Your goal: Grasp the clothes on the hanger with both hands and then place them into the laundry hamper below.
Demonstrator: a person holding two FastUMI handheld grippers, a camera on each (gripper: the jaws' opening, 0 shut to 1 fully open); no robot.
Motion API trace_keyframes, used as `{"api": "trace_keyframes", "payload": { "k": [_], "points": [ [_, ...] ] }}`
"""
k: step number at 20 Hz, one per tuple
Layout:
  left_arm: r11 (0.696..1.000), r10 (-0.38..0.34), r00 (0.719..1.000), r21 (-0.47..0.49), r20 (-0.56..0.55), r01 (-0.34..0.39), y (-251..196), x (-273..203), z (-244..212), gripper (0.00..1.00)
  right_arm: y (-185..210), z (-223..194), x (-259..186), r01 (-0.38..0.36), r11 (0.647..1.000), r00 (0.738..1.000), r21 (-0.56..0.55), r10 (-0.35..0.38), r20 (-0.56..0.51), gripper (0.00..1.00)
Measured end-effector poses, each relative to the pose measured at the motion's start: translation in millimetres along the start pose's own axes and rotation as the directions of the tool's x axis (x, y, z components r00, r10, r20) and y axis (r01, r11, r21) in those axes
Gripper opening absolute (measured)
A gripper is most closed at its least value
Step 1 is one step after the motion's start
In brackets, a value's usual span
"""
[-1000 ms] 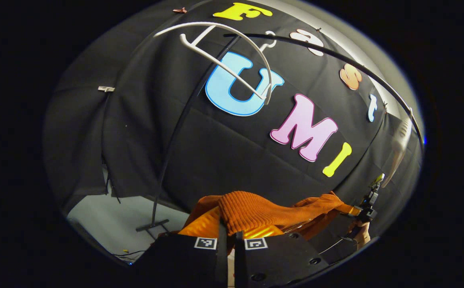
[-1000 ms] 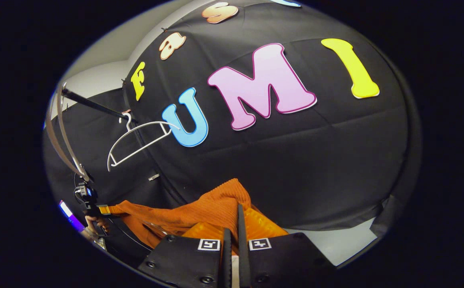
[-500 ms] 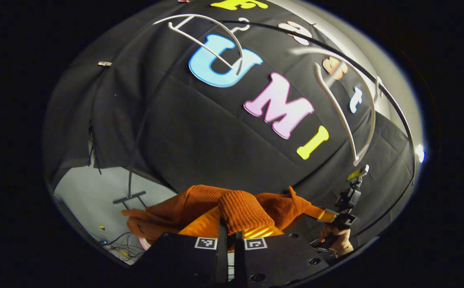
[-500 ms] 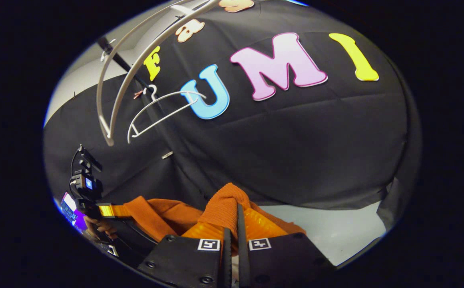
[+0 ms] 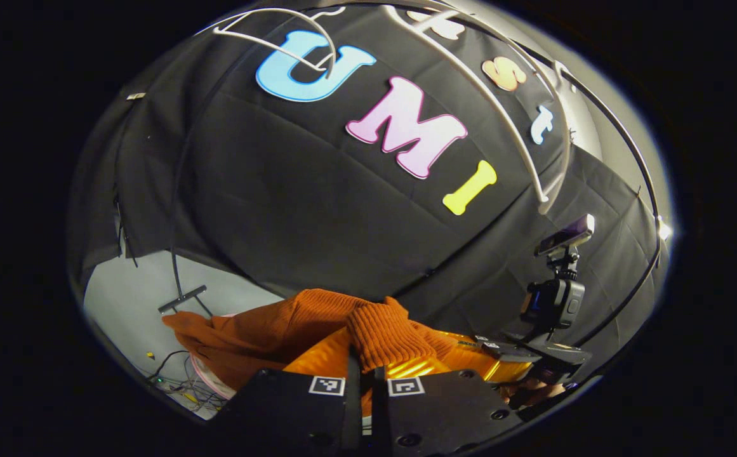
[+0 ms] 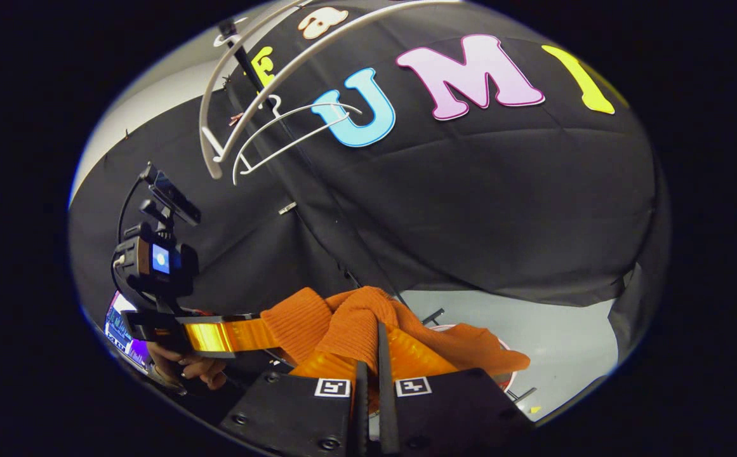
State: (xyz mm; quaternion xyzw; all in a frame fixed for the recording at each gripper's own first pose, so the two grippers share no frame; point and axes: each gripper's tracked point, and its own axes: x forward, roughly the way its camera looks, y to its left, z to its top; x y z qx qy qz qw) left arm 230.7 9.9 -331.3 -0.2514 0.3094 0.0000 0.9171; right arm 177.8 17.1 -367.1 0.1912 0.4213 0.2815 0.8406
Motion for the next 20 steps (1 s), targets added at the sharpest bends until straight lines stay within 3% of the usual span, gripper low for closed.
{"api": "trace_keyframes", "payload": {
  "k": [7,10,14,15,16,17,19,20],
  "points": [
    [0.998,-0.015,0.996,-0.062,-0.092,0.009,4,0,-45,0.10,-17,-44,-13,0.055,0.998,0.992,-0.041,-0.059,-0.116,0.10],
    [0.998,0.040,0.990,-0.051,-0.133,-0.047,24,-5,-52,0.10,-29,-50,-10,0.089,0.995,0.986,-0.047,-0.095,-0.135,0.10],
    [0.993,0.108,0.989,-0.026,-0.097,-0.111,34,-10,-49,0.10,-37,-47,-8,0.106,0.993,0.982,-0.057,-0.114,-0.151,0.11],
    [0.991,0.130,0.986,-0.007,-0.107,-0.131,37,-9,-52,0.11,-41,-49,-9,0.116,0.990,0.978,-0.076,-0.127,-0.165,0.05],
    [0.989,0.150,0.982,0.010,-0.116,-0.150,39,-9,-55,0.12,-45,-49,-9,0.131,0.986,0.973,-0.104,-0.148,-0.177,0.22],
    [0.984,0.176,0.976,0.026,-0.129,-0.174,43,-12,-58,0.13,-48,-50,-11,0.134,0.982,0.970,-0.136,-0.158,-0.184,0.22],
    [0.968,0.250,0.952,0.060,-0.177,-0.243,59,-11,-68,0.14,-53,-50,-15,0.136,0.974,0.967,-0.182,-0.170,-0.190,0.55],
    [0.960,0.280,0.942,0.082,-0.183,-0.269,69,-8,-72,0.41,-51,-48,-16,0.124,0.976,0.971,-0.180,-0.157,-0.179,0.72]
  ]
}}
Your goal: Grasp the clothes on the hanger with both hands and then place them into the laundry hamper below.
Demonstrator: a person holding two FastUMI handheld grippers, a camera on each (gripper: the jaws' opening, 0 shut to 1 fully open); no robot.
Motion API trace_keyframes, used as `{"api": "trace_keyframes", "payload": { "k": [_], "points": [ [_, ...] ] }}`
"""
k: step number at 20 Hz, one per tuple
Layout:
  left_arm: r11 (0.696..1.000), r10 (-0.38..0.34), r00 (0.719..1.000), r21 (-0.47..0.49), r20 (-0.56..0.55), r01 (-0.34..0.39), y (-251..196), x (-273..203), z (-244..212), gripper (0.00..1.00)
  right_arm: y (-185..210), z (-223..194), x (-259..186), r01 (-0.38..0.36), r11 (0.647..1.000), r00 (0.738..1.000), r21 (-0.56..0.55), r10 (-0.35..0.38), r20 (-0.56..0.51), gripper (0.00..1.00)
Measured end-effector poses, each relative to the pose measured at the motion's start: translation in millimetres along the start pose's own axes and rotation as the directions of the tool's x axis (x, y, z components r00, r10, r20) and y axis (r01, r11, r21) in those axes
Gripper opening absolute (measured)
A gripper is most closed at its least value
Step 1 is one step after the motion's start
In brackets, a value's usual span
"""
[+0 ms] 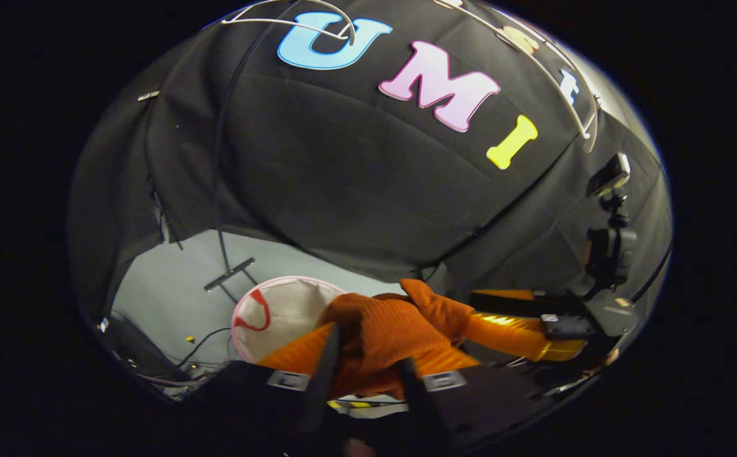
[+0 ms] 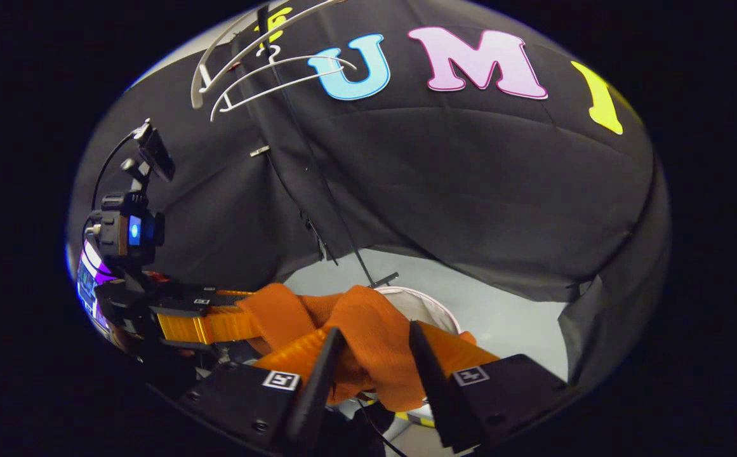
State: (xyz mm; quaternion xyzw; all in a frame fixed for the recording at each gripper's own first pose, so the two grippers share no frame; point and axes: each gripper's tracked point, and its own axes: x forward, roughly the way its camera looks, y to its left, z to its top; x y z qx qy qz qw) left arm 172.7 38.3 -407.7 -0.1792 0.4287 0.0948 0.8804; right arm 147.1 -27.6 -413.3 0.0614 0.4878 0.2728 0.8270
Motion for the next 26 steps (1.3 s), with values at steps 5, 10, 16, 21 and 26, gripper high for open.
{"api": "trace_keyframes", "payload": {
  "k": [5,10,16,21,26],
  "points": [
    [0.997,-0.045,0.996,-0.052,0.071,0.049,-10,-17,27,0.95,2,5,-2,0.004,0.999,0.999,0.036,-0.005,0.033,0.99],
    [0.998,-0.009,0.994,-0.055,0.110,0.015,3,-27,32,0.96,-3,10,-8,0.019,0.999,0.998,0.042,-0.021,0.057,0.98],
    [0.998,-0.032,0.981,-0.054,0.190,0.043,-5,-49,52,0.95,7,22,-23,0.047,0.995,0.987,0.093,-0.061,0.150,0.98],
    [0.998,-0.062,0.980,0.016,0.188,0.060,10,-86,30,0.96,35,14,-61,0.111,0.988,0.968,0.111,-0.133,0.214,0.98],
    [0.989,-0.146,0.957,0.069,0.250,0.132,14,-152,19,0.92,93,1,-104,0.184,0.976,0.933,0.120,-0.211,0.290,0.99]
  ]
}}
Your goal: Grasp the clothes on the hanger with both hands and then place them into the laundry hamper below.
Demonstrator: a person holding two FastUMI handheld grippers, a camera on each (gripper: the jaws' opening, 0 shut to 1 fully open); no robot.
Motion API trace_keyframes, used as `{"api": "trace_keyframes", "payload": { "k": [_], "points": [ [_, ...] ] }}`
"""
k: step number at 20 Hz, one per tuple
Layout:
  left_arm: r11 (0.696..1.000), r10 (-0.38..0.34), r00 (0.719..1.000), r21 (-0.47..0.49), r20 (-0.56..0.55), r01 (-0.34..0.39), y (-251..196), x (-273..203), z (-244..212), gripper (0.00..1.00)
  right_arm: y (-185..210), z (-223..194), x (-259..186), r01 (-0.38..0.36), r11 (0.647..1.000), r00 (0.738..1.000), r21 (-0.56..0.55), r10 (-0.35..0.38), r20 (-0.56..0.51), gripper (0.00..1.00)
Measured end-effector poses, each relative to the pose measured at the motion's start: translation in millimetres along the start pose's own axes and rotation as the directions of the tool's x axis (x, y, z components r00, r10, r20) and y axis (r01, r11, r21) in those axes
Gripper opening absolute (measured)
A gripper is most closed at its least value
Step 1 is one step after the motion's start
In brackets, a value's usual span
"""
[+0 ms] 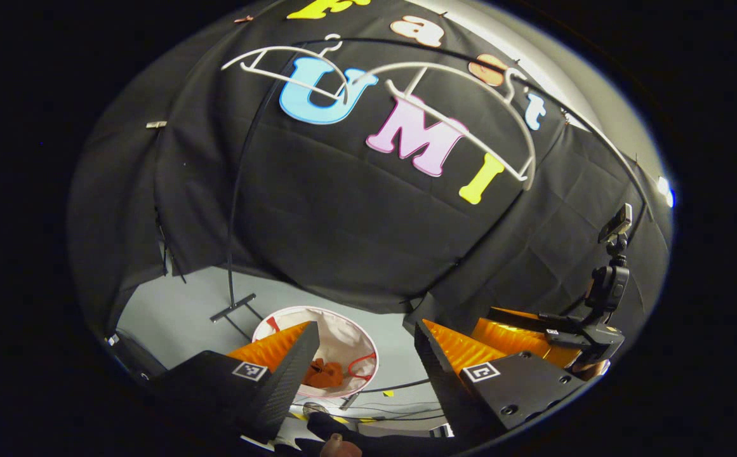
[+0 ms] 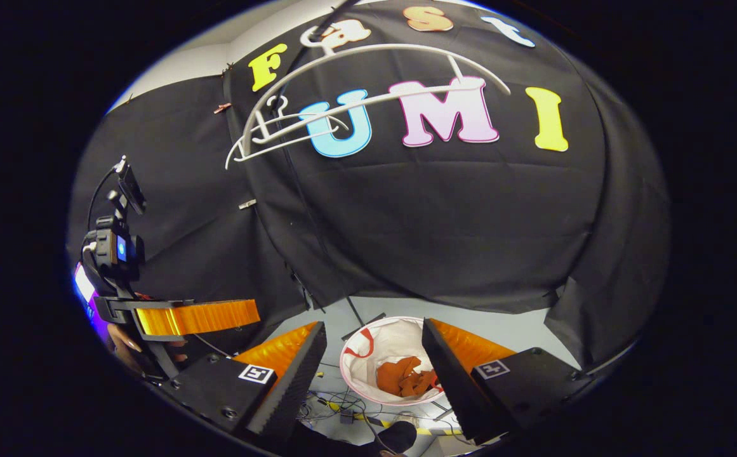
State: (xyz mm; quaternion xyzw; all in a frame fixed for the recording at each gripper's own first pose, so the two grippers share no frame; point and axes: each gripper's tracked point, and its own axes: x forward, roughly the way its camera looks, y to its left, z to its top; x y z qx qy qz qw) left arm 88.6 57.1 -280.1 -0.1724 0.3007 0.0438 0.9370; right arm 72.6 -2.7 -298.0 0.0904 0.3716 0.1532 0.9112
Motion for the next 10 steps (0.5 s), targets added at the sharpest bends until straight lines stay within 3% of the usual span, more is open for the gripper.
{"api": "trace_keyframes", "payload": {
  "k": [5,8,10],
  "points": [
    [0.986,-0.109,0.988,0.136,0.109,0.094,-13,-91,15,0.95,60,7,-78,0.077,0.997,0.984,-0.014,-0.074,0.161,1.00],
    [0.971,-0.166,0.970,0.203,0.176,0.130,-28,-141,32,0.95,89,25,-125,0.114,0.993,0.960,-0.018,-0.106,0.258,0.98],
    [0.959,-0.209,0.950,0.239,0.232,0.153,-41,-174,50,0.92,112,53,-158,0.102,0.995,0.929,0.008,-0.099,0.356,0.98]
  ]
}}
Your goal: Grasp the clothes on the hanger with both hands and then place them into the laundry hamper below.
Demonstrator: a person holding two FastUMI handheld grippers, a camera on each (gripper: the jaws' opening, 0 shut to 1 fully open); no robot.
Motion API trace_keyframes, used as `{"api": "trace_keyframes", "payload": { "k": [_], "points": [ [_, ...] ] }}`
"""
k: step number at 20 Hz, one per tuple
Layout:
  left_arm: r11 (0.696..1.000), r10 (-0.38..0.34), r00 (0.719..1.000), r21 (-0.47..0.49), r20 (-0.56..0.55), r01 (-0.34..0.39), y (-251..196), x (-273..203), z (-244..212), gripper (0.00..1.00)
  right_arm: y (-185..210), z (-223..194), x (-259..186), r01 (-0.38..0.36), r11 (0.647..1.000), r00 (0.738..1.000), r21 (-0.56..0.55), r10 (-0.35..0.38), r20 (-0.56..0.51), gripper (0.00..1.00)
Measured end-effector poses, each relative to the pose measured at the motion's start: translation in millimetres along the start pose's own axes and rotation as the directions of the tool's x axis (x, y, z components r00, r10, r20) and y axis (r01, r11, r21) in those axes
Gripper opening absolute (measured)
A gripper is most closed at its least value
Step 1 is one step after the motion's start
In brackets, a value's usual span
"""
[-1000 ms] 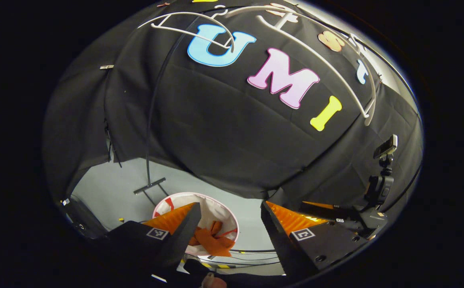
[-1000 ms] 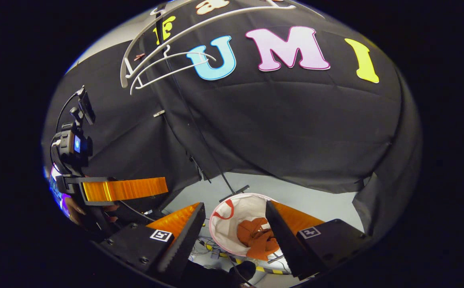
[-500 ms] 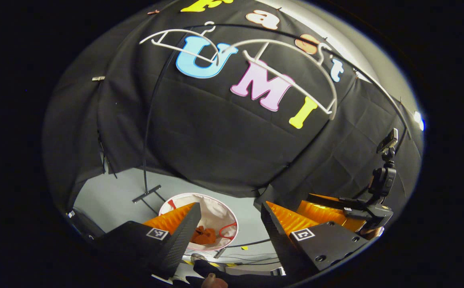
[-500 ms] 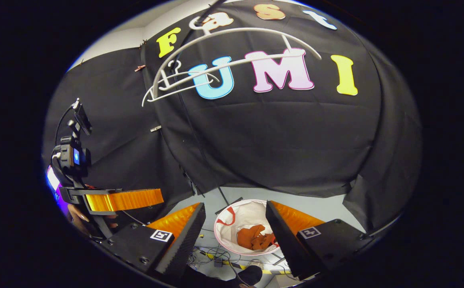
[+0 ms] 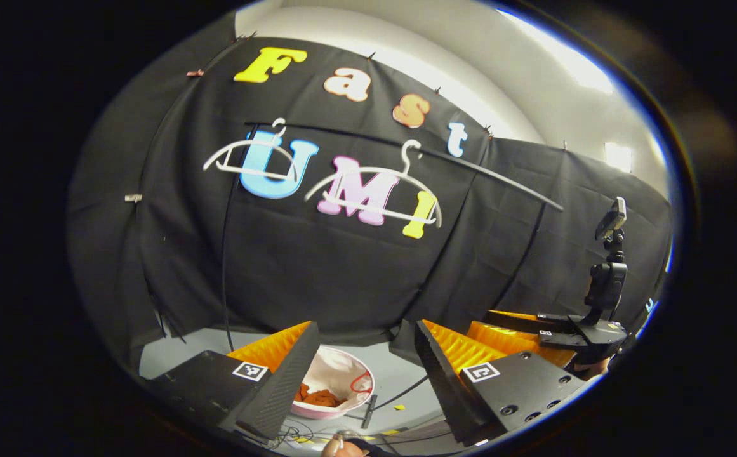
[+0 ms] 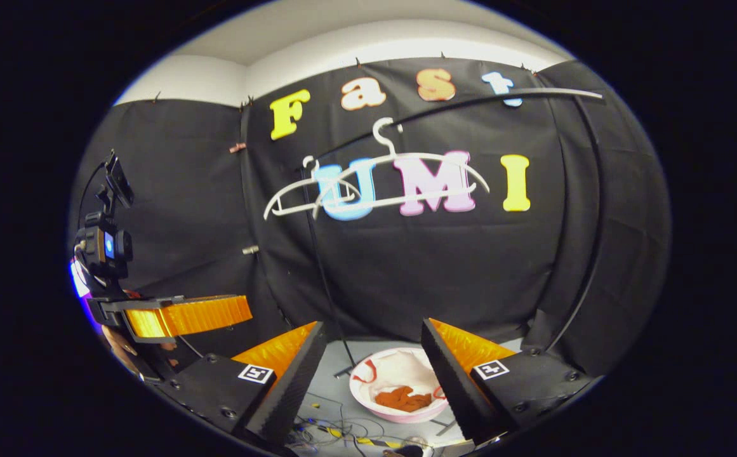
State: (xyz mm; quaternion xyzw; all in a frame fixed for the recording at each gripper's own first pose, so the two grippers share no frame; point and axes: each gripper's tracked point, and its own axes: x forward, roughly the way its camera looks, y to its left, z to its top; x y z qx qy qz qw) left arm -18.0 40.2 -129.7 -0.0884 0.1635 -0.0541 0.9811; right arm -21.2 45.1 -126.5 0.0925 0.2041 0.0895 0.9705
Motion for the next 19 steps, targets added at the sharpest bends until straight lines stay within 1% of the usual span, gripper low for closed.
{"api": "trace_keyframes", "payload": {
  "k": [1,2,3,4,5,6,7,8,9,10,11,14,15,16,17,18,19],
  "points": [
    [1.000,-0.022,0.999,0.013,0.040,0.022,-11,-13,18,0.95,3,19,-9,0.008,1.000,0.999,0.010,-0.009,0.051,0.98],
    [0.999,-0.031,0.997,0.025,0.074,0.029,-17,-23,31,0.95,6,35,-17,0.016,1.000,0.995,0.008,-0.017,0.095,1.00],
    [0.999,-0.028,0.995,0.040,0.098,0.024,-19,-30,43,0.92,10,47,-21,0.015,1.000,0.991,0.000,-0.015,0.134,1.00],
    [0.998,-0.024,0.993,0.058,0.112,0.018,-18,-34,52,0.92,15,60,-27,0.010,1.000,0.985,-0.010,-0.008,0.174,0.98],
    [0.997,-0.022,0.992,0.075,0.125,0.013,-19,-38,61,0.92,17,72,-33,0.011,1.000,0.979,-0.015,-0.008,0.206,0.98],
    [0.996,-0.024,0.989,0.092,0.143,0.011,-24,-43,70,0.95,18,82,-40,0.012,1.000,0.971,-0.020,-0.007,0.239,0.98],
    [0.994,-0.028,0.986,0.107,0.165,0.010,-29,-49,80,0.95,15,93,-48,0.027,0.999,0.964,-0.028,-0.018,0.266,0.98],
    [0.993,-0.030,0.982,0.118,0.186,0.008,-34,-55,88,0.92,12,103,-55,0.045,0.998,0.956,-0.038,-0.032,0.292,1.00],
    [0.992,-0.031,0.978,0.127,0.206,0.005,-39,-58,96,0.95,10,111,-62,0.059,0.997,0.948,-0.044,-0.042,0.316,0.97],
    [0.991,-0.035,0.973,0.134,0.229,0.004,-46,-63,104,0.92,10,120,-68,0.068,0.997,0.940,-0.047,-0.048,0.337,0.97],
    [0.990,-0.037,0.969,0.142,0.244,0.002,-51,-67,110,0.95,12,127,-75,0.068,0.997,0.933,-0.048,-0.047,0.357,0.97],
    [0.987,-0.021,0.963,0.159,0.269,-0.022,-66,-69,123,0.95,5,143,-86,0.066,0.997,0.921,-0.045,-0.043,0.388,0.97],
    [0.985,-0.010,0.960,0.168,0.280,-0.039,-70,-69,128,0.95,1,148,-90,0.069,0.996,0.918,-0.053,-0.042,0.395,0.99],
    [0.982,0.004,0.957,0.178,0.291,-0.059,-73,-69,133,0.92,-5,154,-93,0.077,0.995,0.915,-0.067,-0.044,0.400,1.00],
    [0.980,0.014,0.954,0.187,0.298,-0.073,-79,-67,135,0.95,-13,158,-95,0.086,0.993,0.915,-0.080,-0.047,0.401,1.00],
    [0.978,0.016,0.952,0.195,0.307,-0.079,-86,-66,138,0.95,-20,162,-100,0.094,0.992,0.914,-0.087,-0.051,0.403,0.97],
    [0.977,0.015,0.949,0.196,0.314,-0.081,-93,-65,140,0.95,-25,168,-102,0.098,0.991,0.909,-0.088,-0.053,0.414,0.97]
  ]
}}
